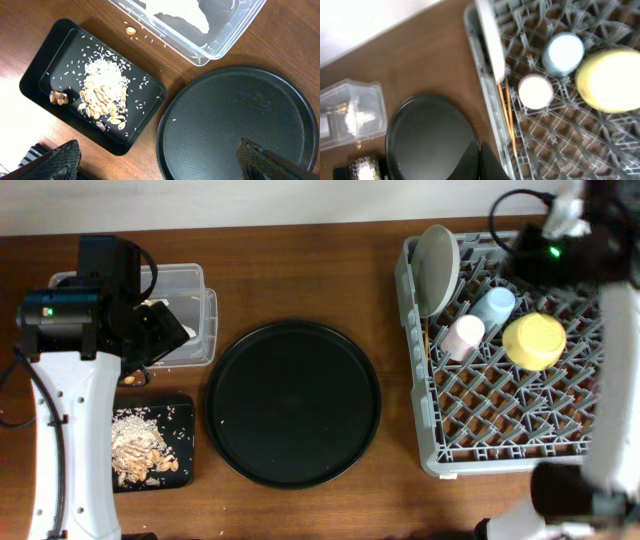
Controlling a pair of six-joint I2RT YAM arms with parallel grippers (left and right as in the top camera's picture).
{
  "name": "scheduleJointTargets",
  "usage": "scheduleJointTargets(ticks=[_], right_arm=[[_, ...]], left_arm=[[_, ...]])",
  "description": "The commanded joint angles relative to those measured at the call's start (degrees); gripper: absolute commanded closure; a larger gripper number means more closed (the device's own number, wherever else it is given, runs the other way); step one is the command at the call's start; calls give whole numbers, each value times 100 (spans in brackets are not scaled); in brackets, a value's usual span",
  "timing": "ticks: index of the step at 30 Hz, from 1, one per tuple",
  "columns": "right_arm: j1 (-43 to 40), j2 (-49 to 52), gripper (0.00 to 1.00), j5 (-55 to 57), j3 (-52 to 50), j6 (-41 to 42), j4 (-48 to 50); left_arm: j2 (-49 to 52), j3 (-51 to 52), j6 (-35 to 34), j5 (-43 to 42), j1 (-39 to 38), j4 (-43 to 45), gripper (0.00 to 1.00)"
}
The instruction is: Sort waste into correct bins and load items into the dishwasher rack
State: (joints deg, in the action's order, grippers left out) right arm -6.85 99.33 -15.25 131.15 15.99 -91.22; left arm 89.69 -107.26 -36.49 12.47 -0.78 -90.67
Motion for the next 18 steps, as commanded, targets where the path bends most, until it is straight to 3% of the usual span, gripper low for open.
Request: scheduleJointTargets(ticks=[1, 10, 14, 16, 17, 18], right_arm=[[116, -776, 96, 326, -57, -468, -614], [990, -2830, 96, 389, -2428, -420, -476], [1134, -3862, 95, 389, -3969, -299, 212], [1134, -4240, 89, 389, -4594, -140, 411], [1134, -4426, 75, 387, -4940, -20, 496], [1134, -4557, 1, 391, -5237, 63, 584]], left_arm=[[28, -35, 4, 42, 11, -9, 1], [28, -35, 4, 42, 11, -9, 1], [28, -35, 4, 42, 11, -9, 1], [28, -35, 4, 42, 11, -9, 1], [28, -35, 4, 42, 9, -9, 1], [28, -35, 4, 42, 9, -9, 1]])
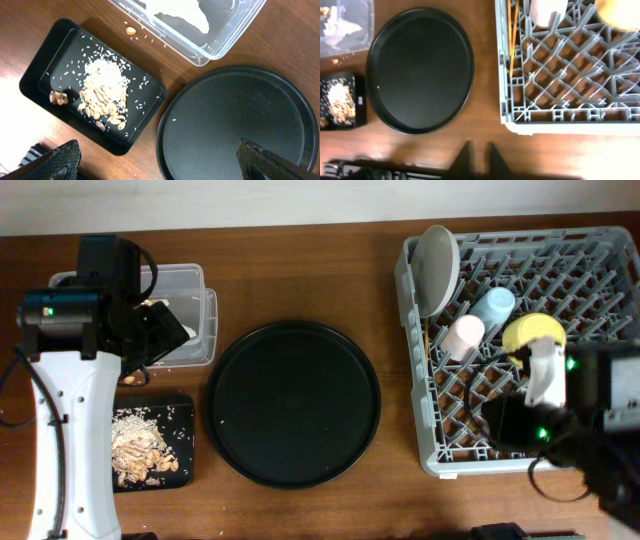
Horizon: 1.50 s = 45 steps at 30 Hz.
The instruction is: Sort waste into correct bins and load items into the dishwasher rack
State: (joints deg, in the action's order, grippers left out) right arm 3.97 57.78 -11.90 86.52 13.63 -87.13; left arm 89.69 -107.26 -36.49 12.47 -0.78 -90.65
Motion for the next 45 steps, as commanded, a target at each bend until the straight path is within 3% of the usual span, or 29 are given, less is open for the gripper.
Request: scheduleJointTargets(ticks=[1, 6, 14, 23, 26, 33, 45], right_arm=[[52, -470, 1, 52, -970, 332, 210], [52, -400, 1, 50, -1705, 337, 199], [52, 339, 1, 33, -1751, 337, -275], [175, 354, 1, -15, -2371, 317, 1054], [175, -166, 1, -243, -3121, 313, 2048], [170, -2463, 1, -1296, -5589, -11, 5073], [87, -5440, 1, -1296, -7368, -293, 6979]], left_arm=[[28, -35, 4, 42, 9, -11, 1], [28, -35, 4, 42, 11, -11, 1], [28, -35, 4, 42, 11, -11, 1], [28, -35, 4, 42, 11, -11, 1], [28, -35, 4, 42, 11, -11, 1], [28, -35, 4, 42, 9, -11, 1], [28, -35, 4, 42, 9, -11, 1]])
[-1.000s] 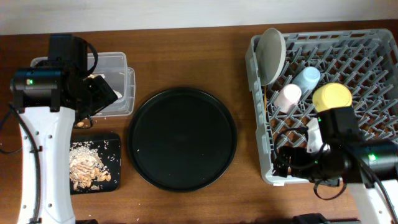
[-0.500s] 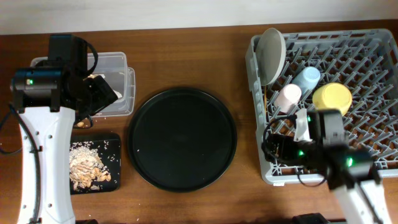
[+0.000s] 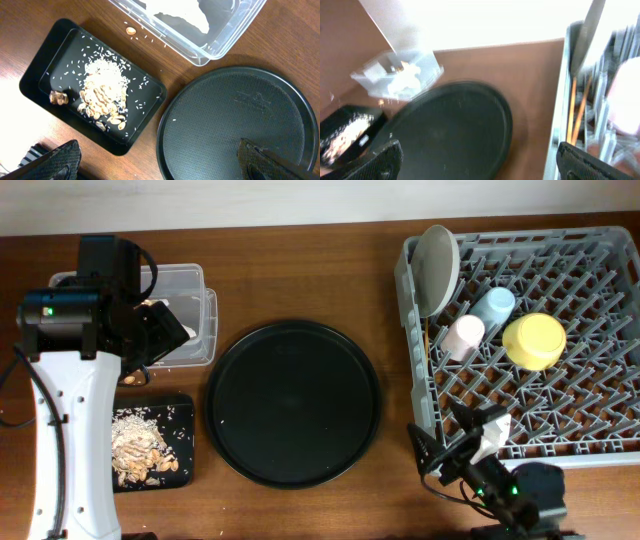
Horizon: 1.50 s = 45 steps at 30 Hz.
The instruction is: Sort waste into correct bins and load items into the dishwasher rack
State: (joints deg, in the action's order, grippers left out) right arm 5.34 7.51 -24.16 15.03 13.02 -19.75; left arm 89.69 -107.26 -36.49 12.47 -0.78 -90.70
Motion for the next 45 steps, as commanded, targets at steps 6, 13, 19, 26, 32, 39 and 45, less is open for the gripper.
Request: scheduleJointTargets(ticks=[6, 13, 19, 26, 32, 39, 45], right_arm=[[-603, -732, 1, -68, -490, -306, 833], [-767, -732, 1, 243, -1005, -380, 2260], [-763, -732, 1, 472, -1471, -380, 2787], [-763, -732, 1, 1600, -1471, -385, 2317], [-763, -732, 1, 2205, -1471, -1272, 1523], [-763, -732, 1, 2179, -1471, -1657, 1521], [-763, -732, 1, 2146, -1471, -1290, 1523]], left_arm=[[28, -35, 4, 42, 11, -7, 1], [28, -35, 4, 42, 9, -7, 1], [28, -35, 4, 42, 9, -7, 1], [28, -35, 4, 42, 11, -7, 1], [28, -35, 4, 42, 11, -7, 1], [28, -35, 4, 42, 11, -7, 1], [28, -35, 4, 42, 11, -7, 1]])
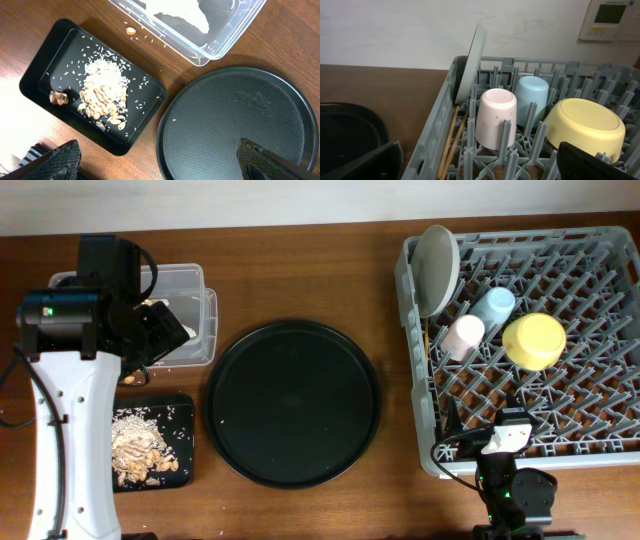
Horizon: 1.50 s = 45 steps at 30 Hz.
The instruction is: Sort waste into correct bins and load items into the dishwasher rack
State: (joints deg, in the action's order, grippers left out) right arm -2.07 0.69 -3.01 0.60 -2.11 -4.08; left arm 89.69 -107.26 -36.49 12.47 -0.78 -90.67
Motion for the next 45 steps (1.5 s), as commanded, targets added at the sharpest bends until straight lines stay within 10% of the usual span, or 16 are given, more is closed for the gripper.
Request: scheduleJointTargets(ticks=[1, 39, 45], right_arm=[[-22, -50, 1, 33, -28, 260, -42], [-26, -50, 1, 70, -28, 256, -28], [-26, -50, 2, 70, -28, 256, -28]], left_arm=[[28, -35, 4, 44, 11, -9, 1], [66, 374, 273, 293, -81, -564, 1], [-345, 2090, 866, 538, -595, 1091, 1]])
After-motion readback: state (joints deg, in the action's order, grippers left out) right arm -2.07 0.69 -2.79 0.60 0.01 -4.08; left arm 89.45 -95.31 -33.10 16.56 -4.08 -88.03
